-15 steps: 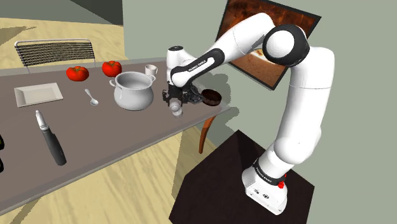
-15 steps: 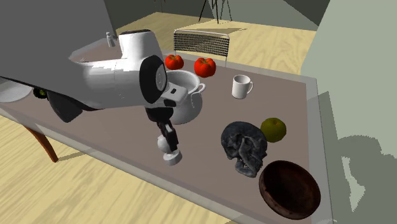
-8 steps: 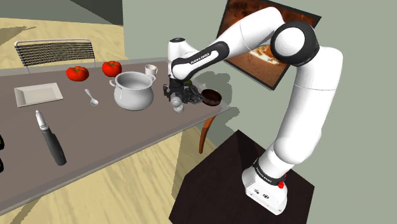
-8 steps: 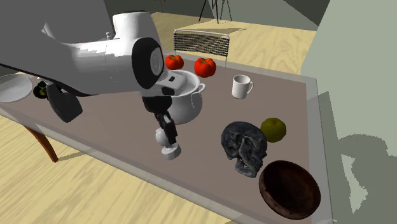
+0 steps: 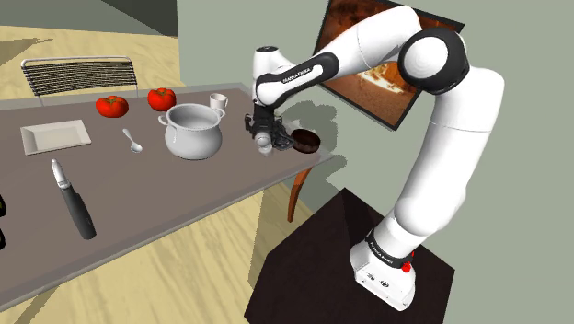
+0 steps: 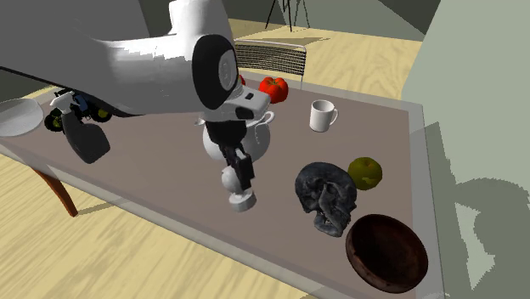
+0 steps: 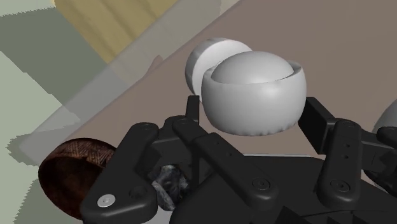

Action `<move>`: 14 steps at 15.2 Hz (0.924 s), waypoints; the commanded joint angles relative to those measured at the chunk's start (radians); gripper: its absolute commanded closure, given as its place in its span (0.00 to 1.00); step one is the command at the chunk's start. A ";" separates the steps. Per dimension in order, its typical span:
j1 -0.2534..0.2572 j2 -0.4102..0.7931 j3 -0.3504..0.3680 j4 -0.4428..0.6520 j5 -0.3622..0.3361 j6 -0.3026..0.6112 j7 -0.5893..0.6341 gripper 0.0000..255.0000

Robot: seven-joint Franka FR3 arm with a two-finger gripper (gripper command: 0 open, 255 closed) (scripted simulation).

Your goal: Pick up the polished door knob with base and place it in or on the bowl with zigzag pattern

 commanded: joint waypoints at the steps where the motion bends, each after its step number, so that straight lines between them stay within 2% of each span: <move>1: -0.031 -0.007 -0.015 -0.008 0.002 0.009 -0.046 1.00; 8: -0.134 0.005 -0.066 0.019 0.010 0.020 -0.205 1.00; 14: -0.220 0.047 -0.106 0.088 0.020 0.013 -0.340 1.00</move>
